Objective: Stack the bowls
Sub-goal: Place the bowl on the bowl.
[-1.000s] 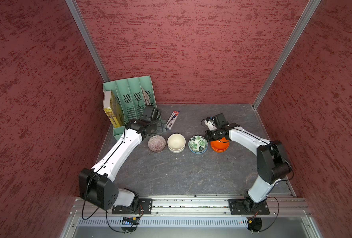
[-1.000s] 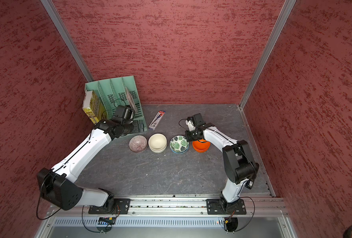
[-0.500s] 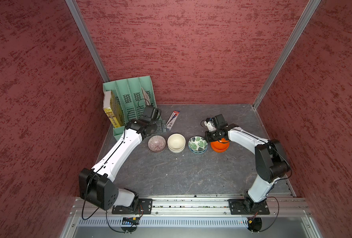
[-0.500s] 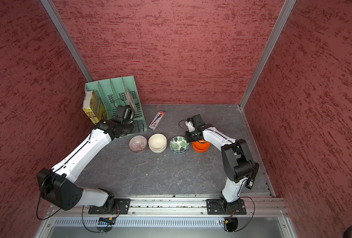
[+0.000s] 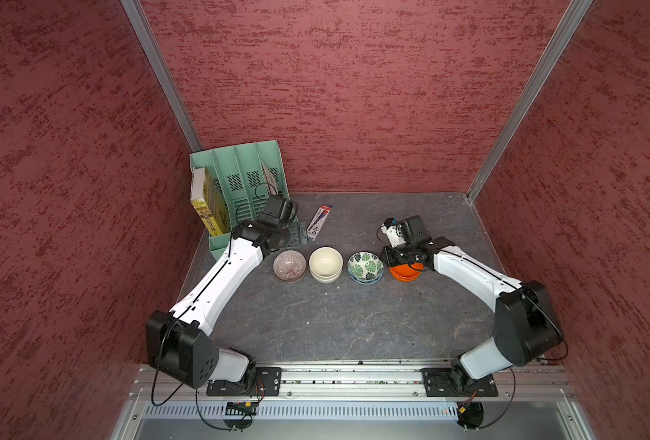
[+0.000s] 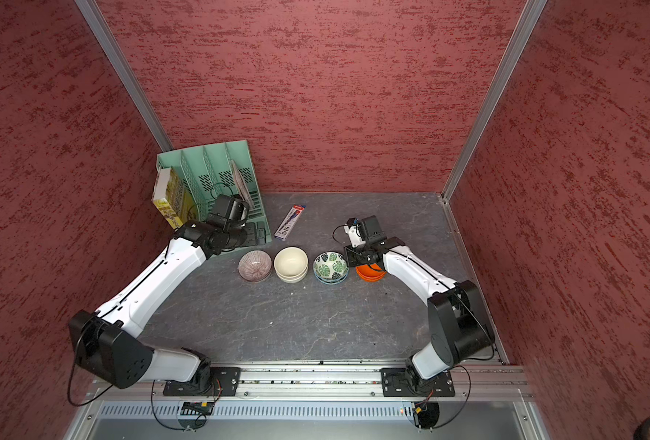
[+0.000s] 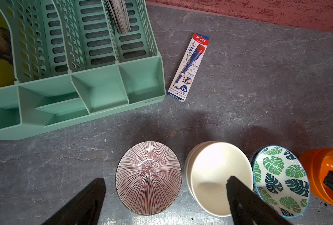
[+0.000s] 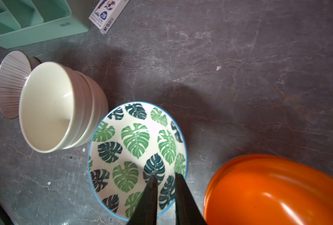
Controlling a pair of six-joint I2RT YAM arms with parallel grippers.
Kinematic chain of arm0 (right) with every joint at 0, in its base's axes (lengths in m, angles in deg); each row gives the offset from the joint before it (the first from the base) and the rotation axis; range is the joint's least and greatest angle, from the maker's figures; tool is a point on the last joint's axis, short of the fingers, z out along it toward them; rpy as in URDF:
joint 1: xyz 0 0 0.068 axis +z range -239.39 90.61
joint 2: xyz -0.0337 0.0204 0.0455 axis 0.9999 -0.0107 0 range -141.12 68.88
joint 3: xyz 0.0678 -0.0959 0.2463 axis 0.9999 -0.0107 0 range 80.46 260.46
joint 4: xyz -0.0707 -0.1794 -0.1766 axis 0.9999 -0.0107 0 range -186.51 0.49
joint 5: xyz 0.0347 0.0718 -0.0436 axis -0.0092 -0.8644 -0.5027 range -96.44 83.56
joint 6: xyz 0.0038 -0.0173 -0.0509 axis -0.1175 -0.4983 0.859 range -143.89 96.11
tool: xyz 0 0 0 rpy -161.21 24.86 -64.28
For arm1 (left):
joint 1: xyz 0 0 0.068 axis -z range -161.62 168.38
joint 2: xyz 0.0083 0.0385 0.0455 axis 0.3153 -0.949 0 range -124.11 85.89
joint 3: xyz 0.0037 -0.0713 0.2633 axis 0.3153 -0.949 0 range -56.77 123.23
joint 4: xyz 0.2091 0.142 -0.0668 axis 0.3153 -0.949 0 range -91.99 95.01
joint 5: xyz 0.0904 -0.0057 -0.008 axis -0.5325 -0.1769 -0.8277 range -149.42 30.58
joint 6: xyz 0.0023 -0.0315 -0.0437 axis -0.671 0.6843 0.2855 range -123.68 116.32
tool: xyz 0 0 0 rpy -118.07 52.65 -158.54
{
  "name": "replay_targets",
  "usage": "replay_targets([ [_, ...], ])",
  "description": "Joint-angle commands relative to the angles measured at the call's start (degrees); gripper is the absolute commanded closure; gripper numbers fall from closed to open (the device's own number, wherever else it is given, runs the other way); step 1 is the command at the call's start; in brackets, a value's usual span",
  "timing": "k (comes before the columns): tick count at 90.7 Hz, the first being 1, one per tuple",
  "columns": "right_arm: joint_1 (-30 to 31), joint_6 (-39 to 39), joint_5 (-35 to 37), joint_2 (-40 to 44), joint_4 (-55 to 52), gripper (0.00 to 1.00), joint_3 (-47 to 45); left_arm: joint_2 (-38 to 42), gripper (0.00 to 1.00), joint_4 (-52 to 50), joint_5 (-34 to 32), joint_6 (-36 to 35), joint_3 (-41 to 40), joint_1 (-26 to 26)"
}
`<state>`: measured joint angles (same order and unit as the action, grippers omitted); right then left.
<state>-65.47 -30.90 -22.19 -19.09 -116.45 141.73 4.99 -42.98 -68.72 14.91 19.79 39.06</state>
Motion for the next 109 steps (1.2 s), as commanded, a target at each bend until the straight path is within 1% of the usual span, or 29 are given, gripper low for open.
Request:
replay_targets([
  [1, 3.08, 0.64, -1.31, 1.46, 1.17, 0.83, -1.61, -0.86, 0.00, 0.71, -0.23, -0.26, 1.14, 0.40],
  [17, 6.50, -0.18, -1.19, 0.52, 2.24, 0.84, -3.45, -0.93, 0.00, 0.79, -0.02, -0.13, 0.90, 0.57],
  [40, 8.35, -1.52, -1.32, 0.52, 3.97, 0.85, -5.68, -0.50, 0.00, 0.70, -0.17, -0.05, 0.70, 0.58],
  [80, 8.46, -1.80, -0.66, -2.12, 5.29, 0.86, -6.44, 0.56, 0.00, 0.53, -0.41, 0.00, -0.01, 0.58],
  [109, 8.33, -2.09, 2.07, 1.48, 4.60, 0.85, -6.08, 0.57, 0.00, 0.64, -0.37, -0.04, 0.00, 0.58],
])
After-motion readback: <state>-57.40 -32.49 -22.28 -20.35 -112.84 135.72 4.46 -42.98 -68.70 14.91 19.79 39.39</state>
